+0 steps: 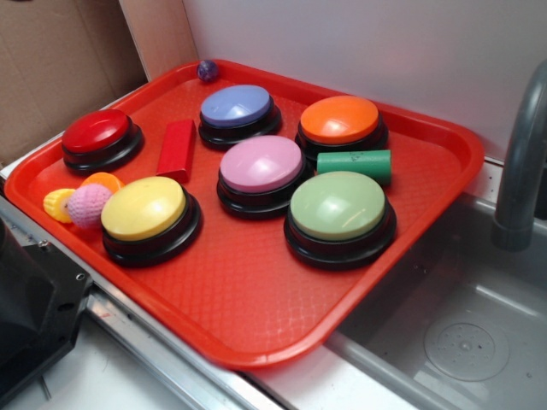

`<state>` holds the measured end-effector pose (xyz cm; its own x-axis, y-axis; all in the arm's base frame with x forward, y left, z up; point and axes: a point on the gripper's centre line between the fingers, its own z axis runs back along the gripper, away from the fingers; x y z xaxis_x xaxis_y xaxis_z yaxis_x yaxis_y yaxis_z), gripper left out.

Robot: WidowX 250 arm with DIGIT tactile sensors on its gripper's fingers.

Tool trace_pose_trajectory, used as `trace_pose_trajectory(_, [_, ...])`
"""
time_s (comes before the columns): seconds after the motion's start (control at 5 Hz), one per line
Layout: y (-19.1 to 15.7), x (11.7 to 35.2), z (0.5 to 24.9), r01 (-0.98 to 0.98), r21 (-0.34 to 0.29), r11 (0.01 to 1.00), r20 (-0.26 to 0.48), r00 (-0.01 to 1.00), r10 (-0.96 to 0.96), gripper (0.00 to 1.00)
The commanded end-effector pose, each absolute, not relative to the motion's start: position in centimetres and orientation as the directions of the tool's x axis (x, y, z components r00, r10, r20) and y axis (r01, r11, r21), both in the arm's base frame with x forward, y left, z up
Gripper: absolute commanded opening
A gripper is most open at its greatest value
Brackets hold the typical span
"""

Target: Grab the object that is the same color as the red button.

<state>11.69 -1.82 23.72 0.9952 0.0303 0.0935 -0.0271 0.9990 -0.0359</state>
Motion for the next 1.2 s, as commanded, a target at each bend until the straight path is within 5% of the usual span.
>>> trace_pose_trajectory(0.0, [-1.8, 11.7, 23.7, -0.027, -0.036, 0.999, 0.094, 0.995, 0.03, 1.0])
trace_pose_trajectory(0.2, [-1.2, 13.1, 22.7, -0.148, -0.003, 0.989, 0.078, 0.986, 0.148, 1.0])
trace_pose_trajectory(0.6, [1.2, 15.5, 19.8, -0.401, -0.115, 0.909, 0.082, 0.908, 0.412, 1.0])
trace_pose_trajectory(1.0, [3.3, 19.2, 14.3, -0.588, -0.116, 0.8, 0.061, 0.8, 0.597, 1.0])
